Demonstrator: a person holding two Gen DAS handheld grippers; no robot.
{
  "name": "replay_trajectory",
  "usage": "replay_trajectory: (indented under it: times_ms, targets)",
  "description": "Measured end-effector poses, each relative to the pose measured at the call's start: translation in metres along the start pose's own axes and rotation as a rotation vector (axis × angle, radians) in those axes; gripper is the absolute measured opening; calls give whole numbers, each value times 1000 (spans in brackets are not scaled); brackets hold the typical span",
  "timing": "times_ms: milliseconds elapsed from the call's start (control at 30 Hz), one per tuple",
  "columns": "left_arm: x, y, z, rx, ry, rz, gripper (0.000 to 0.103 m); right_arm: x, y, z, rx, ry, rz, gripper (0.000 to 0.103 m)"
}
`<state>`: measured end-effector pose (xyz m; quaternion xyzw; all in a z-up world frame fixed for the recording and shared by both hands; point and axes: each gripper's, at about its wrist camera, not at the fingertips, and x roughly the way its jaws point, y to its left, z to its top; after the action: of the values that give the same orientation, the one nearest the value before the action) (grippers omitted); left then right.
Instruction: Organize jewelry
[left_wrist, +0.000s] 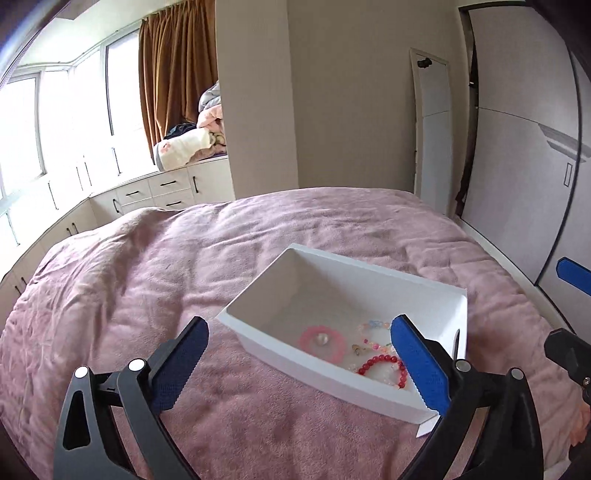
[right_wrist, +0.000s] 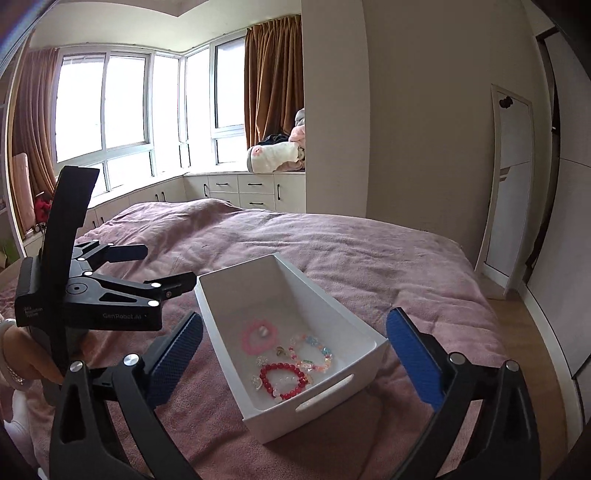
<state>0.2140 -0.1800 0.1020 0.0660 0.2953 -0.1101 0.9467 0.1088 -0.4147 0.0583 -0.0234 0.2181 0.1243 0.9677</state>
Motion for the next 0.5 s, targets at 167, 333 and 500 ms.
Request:
replay_trajectory:
  times_ms: [167, 333, 500]
  targets:
    - [-20, 27, -24, -63, 13, -39, 100, -9, 13, -28, 16, 22, 22, 98]
    - [-28, 34, -52, -55, 10, -32, 100, -6, 23, -37, -24, 31, -22, 98]
    - [-29, 28, -75, 8, 1, -29, 100, -5, 25, -42, -23, 24, -28, 98]
